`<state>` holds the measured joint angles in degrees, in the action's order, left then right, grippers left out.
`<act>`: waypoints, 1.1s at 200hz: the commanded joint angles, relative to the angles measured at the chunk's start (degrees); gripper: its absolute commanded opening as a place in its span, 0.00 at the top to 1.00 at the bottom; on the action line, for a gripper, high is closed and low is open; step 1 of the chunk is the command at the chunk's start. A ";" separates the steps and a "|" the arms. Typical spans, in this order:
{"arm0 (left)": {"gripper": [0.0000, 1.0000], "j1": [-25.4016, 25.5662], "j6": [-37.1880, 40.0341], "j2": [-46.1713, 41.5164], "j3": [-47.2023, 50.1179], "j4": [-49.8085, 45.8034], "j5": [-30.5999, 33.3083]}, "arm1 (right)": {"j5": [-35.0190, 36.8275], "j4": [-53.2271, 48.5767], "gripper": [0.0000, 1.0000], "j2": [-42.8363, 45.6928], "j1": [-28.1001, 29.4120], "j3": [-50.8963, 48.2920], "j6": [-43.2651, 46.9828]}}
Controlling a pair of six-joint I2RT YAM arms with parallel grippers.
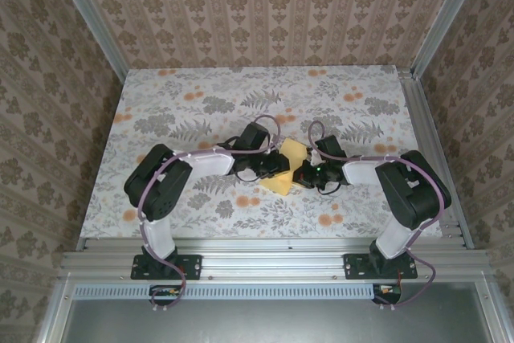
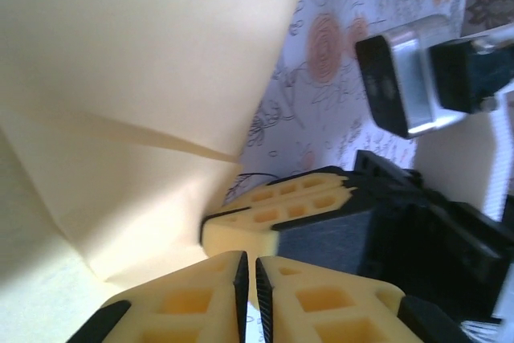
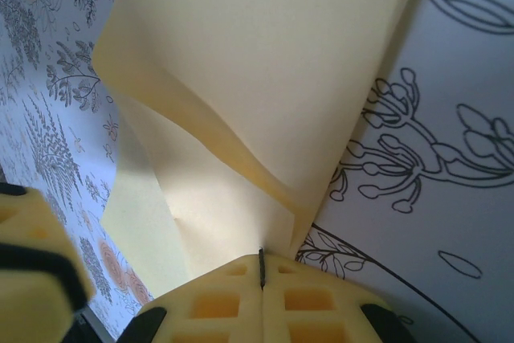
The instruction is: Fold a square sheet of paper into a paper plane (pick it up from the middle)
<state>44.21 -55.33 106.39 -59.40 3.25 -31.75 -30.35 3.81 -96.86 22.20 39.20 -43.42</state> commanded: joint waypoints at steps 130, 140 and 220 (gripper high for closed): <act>0.80 -2.44 4.91 7.59 -4.57 -3.25 -0.33 | 15.92 -18.05 1.00 -3.01 2.85 2.18 6.56; 0.80 -2.90 5.10 7.77 -5.05 -3.42 -0.32 | 15.85 -17.90 1.00 -3.36 2.85 2.12 6.67; 0.80 -4.95 7.95 9.71 -5.27 -5.85 0.20 | 15.94 -18.14 1.00 -3.43 2.95 2.17 7.35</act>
<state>40.66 -50.00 114.39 -64.23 0.16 -32.62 -23.49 -5.02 -96.71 25.02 43.77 -37.60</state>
